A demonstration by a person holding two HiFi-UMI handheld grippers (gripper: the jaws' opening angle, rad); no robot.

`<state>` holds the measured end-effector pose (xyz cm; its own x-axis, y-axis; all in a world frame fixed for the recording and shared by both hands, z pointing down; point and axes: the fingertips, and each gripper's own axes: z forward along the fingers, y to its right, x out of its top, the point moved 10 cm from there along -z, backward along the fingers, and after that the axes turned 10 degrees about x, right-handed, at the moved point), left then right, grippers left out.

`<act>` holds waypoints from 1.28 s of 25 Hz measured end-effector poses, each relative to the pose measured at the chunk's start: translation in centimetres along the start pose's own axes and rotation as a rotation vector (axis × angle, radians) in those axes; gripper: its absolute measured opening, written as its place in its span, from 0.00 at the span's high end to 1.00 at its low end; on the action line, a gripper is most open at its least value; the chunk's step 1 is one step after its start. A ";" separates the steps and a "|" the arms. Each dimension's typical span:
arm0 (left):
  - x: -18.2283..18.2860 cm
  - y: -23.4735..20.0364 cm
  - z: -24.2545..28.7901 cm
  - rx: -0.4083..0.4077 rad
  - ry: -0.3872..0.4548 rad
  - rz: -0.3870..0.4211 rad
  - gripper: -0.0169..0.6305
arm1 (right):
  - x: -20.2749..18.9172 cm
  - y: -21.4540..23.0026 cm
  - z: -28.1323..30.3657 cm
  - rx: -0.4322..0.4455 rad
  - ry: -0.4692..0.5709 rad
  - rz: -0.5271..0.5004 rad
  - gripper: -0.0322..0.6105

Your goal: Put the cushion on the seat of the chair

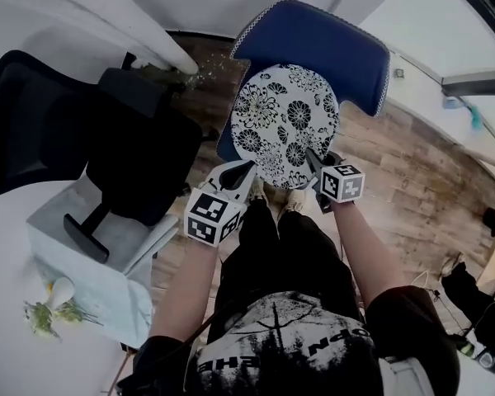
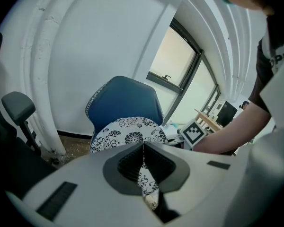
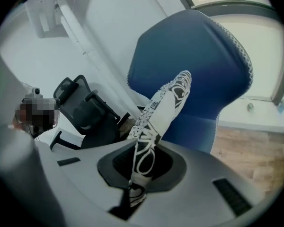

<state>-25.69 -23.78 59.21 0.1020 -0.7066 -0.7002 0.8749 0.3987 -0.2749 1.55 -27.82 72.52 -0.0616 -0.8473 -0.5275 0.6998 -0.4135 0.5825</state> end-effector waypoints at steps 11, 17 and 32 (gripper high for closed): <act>-2.8 3.7 6.7 -0.055 -0.031 0.006 0.95 | -5.1 8.5 2.0 -0.116 -0.133 0.051 0.91; -3.9 4.3 9.0 -0.057 -0.043 -0.008 0.95 | -7.4 11.3 4.4 -0.150 -0.204 0.048 0.91; -5.0 4.7 11.4 -0.025 -0.028 -0.060 0.95 | -8.8 14.0 7.0 -0.213 -0.323 -0.026 0.91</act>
<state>-16.71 -25.04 68.92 0.0630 -0.7459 -0.6631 0.8676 0.3693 -0.3330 6.89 -28.47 89.69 -0.2788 -0.9128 -0.2983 0.8252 -0.3866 0.4117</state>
